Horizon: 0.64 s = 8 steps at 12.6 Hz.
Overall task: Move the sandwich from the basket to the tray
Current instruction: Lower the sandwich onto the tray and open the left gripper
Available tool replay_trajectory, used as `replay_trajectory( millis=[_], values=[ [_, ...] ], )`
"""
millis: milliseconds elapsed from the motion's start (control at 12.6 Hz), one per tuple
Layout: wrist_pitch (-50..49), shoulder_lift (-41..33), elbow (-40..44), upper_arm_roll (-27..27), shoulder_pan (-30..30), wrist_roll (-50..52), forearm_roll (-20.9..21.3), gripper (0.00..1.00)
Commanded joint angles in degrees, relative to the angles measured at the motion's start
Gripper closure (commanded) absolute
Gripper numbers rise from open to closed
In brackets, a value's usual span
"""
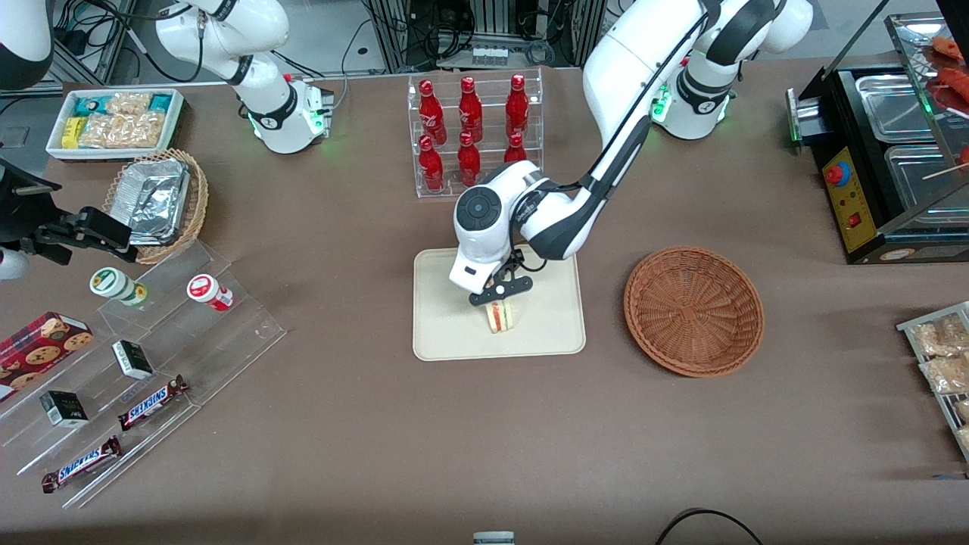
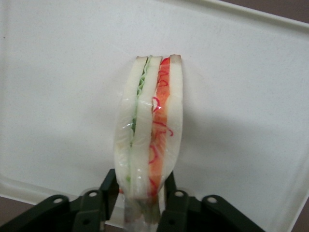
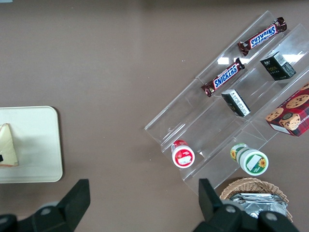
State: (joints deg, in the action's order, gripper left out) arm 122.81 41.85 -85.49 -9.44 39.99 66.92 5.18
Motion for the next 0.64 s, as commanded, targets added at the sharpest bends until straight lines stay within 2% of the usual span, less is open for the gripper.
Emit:
replay_trajectory(
  millis=[0, 159, 558],
  values=[
    [-1.17, -0.62, 1.91, 0.83, 0.53, -0.29, 0.98, 0.0],
    [-2.74, -3.07, 1.73, 0.91, 0.09, -2.05, 0.98, 0.0],
    [-15.73, -12.92, 1.38, 2.67, -1.05, -5.2, 0.8, 0.0]
  ],
)
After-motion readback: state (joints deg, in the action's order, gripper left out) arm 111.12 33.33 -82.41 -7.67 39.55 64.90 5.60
